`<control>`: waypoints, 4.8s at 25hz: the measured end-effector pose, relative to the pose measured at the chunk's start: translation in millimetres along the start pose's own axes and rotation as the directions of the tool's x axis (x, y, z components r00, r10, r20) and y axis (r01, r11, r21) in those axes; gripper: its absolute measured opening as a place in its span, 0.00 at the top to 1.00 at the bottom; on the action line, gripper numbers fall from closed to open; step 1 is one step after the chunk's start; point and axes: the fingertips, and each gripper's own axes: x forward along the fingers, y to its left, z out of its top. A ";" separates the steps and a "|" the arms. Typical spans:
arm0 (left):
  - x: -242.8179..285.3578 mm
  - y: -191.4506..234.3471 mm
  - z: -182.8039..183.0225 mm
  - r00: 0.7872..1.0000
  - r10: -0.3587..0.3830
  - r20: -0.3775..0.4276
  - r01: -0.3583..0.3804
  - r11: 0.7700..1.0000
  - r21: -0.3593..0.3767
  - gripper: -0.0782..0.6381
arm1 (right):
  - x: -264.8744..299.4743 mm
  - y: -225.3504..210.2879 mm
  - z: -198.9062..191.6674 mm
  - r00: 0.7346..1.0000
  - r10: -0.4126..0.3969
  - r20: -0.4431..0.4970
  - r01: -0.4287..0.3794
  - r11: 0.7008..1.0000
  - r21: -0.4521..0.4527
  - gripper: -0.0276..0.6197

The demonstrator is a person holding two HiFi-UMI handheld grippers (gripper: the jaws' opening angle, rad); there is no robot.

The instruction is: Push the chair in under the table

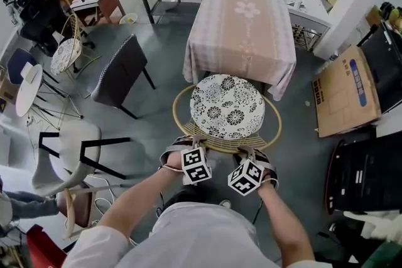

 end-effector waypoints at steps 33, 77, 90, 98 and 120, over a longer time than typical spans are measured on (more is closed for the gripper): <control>20.2 67.0 0.3 0.999 -0.045 0.022 0.041 0.990 0.138 0.71 | 32.6 -45.5 29.5 0.992 -0.070 -0.104 0.080 0.993 0.092 0.82; 80.5 180.4 50.5 0.999 0.030 -0.022 -0.027 0.994 0.106 0.71 | 84.9 -172.5 36.0 0.999 -0.030 -0.033 0.031 0.998 0.053 0.82; 94.5 200.8 58.6 0.999 0.038 -0.034 -0.034 0.993 0.116 0.70 | 96.1 -194.6 37.7 1.000 0.008 -0.016 -0.008 1.000 0.026 0.82; 95.1 200.3 57.6 0.999 0.030 -0.033 -0.027 0.995 0.094 0.70 | 96.2 -194.2 38.3 1.000 -0.024 0.017 0.024 1.000 0.019 0.81; 40.8 196.3 70.0 0.985 0.129 0.117 -0.108 0.979 -0.171 0.70 | 55.4 -189.0 51.8 0.987 -0.142 0.073 0.119 0.960 0.253 0.85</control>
